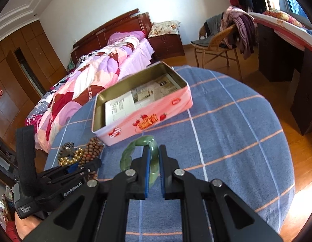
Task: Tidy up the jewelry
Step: 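Grasp the brown bead bracelet with the left tool while the right tool lifts the jade bangle, then lower the bead bracelet and jade bangle into the pink tin and open both tools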
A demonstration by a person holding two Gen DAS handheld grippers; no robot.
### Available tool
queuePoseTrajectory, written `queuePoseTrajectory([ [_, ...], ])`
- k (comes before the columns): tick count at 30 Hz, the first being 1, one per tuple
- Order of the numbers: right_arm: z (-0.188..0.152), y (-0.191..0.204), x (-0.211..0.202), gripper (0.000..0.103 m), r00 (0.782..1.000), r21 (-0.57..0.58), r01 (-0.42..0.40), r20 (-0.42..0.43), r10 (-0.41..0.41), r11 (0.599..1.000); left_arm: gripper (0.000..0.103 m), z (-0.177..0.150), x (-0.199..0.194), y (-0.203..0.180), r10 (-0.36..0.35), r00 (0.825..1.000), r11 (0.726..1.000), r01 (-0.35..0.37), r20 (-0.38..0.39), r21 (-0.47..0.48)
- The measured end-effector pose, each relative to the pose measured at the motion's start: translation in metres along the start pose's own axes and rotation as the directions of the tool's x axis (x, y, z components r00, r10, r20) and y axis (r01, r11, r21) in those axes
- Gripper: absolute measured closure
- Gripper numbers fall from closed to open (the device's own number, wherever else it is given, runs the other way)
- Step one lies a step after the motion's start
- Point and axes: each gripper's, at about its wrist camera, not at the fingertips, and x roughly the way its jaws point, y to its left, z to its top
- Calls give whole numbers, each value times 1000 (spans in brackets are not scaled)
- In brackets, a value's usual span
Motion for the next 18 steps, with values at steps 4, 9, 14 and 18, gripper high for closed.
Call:
queuePoseTrajectory([
  [4, 17, 1, -5, 91, 999, 12, -27, 40, 27, 1000, 80, 13, -31, 0, -42, 993, 999, 42, 113, -3],
  [9, 49, 2, 1, 91, 991, 58, -86, 112, 79, 995, 80, 42, -50, -8, -67, 971, 998, 67, 230, 8],
  [14, 77, -11, 36, 91, 984, 160, -125, 146, 102, 979, 80, 64, -20, -21, -63, 971, 998, 64, 232, 3],
  [18, 87, -22, 71, 91, 989, 210, -115, 121, 91, 971, 80, 70, 6, -31, -41, 979, 999, 42, 201, -3],
])
